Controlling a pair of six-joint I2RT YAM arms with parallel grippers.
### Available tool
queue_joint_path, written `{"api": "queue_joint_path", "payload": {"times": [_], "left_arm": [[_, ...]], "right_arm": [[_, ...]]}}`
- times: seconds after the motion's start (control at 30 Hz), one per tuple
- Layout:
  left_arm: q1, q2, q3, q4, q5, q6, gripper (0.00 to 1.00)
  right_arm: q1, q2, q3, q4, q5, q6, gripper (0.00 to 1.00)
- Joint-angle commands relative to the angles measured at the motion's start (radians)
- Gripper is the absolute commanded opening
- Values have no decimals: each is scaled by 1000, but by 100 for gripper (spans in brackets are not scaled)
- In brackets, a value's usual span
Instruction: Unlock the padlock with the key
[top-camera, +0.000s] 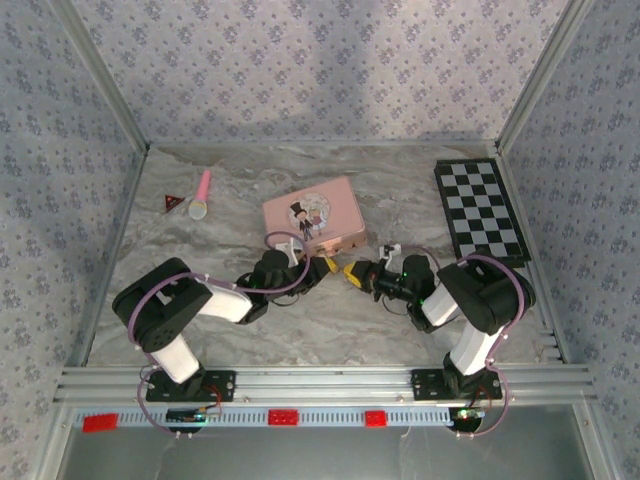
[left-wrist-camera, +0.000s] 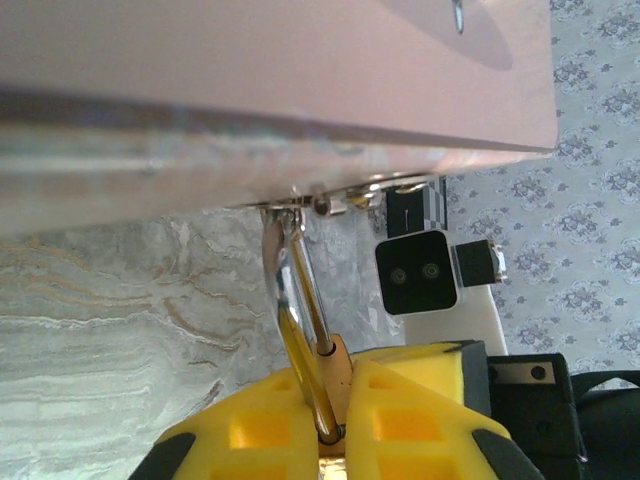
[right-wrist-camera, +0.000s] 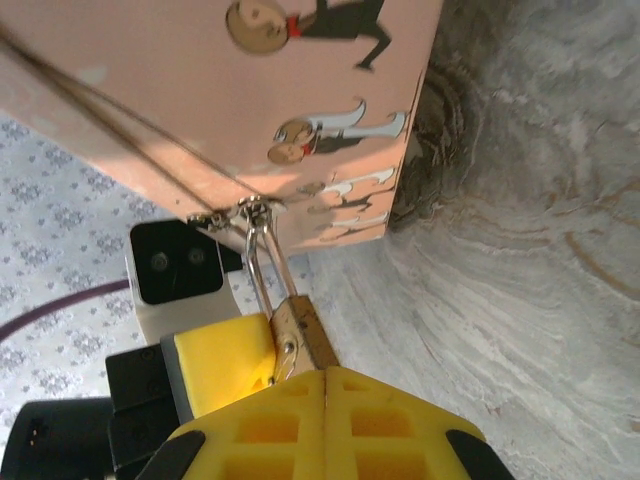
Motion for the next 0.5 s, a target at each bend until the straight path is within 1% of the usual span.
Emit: {"api": "queue_joint_path", "payload": {"times": [0.0,0.47], "left_arm": [[-43,-60,29,232,77,-25,0],[-68,-59,74,166,6,-27,0]], "right_arm": [[-3,-15,2,23,63,35,0],[48,-49,8,23,129,58,0]]}}
